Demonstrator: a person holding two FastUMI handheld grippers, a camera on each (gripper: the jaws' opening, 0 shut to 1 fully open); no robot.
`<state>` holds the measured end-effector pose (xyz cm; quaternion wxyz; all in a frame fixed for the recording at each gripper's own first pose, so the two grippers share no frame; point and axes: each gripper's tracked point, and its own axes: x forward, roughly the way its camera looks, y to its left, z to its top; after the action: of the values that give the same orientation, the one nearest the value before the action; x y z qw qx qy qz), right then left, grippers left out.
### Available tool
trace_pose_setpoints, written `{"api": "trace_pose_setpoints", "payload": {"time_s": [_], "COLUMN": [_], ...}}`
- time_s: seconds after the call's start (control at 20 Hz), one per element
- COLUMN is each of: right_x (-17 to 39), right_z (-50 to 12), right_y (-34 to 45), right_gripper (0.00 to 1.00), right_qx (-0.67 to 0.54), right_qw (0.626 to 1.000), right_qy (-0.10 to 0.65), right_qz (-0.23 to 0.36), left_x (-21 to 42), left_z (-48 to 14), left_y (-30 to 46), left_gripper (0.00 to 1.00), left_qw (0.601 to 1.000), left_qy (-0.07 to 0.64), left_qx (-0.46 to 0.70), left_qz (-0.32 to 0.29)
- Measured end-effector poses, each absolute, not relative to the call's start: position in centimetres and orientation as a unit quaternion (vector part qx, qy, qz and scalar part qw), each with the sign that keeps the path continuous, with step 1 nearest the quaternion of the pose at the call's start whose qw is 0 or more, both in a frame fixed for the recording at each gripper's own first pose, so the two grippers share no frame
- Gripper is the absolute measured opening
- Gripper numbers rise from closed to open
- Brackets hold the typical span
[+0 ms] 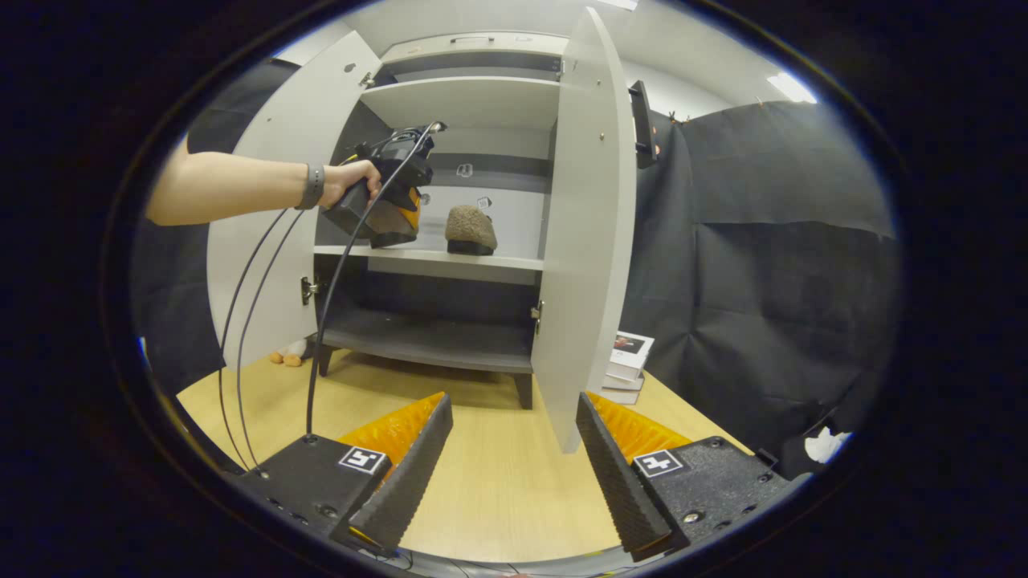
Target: Grab one shoe with the right hand and put it into the shoe cabinet, grab the other shoe with the left hand and put it into the shoe cabinet; then close the right door with the right hand and the left door with the left hand.
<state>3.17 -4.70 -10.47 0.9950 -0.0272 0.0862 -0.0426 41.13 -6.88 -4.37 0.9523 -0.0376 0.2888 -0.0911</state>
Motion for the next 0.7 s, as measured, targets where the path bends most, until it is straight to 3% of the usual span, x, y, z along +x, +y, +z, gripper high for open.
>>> {"api": "trace_pose_setpoints", "payload": {"time_s": [0.2,0.25,0.35,0.5,0.55,0.7], "right_x": [3.3,3.3,3.4,3.6,3.6,3.6], "right_z": [-10.8,-10.8,-10.9,-10.8,-10.8,-10.6], "right_y": [-5.7,-5.9,-6.0,-5.8,-5.7,-5.2], "right_gripper": [0.97,0.97,0.97,0.97,0.97,0.97], "right_qx": [-0.020,-0.018,-0.016,-0.019,-0.020,-0.020], "right_qw": [0.994,0.994,0.994,0.994,0.994,0.995], "right_qy": [0.091,0.091,0.092,0.091,0.090,0.087], "right_qz": [-0.055,-0.057,-0.057,-0.052,-0.049,-0.043], "left_x": [41.9,41.8,41.6,41.2,40.8,39.7], "left_z": [-5.2,-5.2,-4.7,-4.6,-4.2,-2.6], "left_y": [-6.9,-7.0,-7.2,-6.3,-6.5,-6.3], "left_gripper": [0.02,0.16,0.13,0.35,0.51,0.61], "left_qw": [0.945,0.944,0.943,0.943,0.942,0.944], "left_qy": [0.313,0.315,0.314,0.318,0.319,0.308], "left_qx": [-0.029,-0.032,-0.037,-0.029,-0.036,-0.055], "left_qz": [-0.089,-0.091,-0.106,-0.094,-0.097,-0.100]}}
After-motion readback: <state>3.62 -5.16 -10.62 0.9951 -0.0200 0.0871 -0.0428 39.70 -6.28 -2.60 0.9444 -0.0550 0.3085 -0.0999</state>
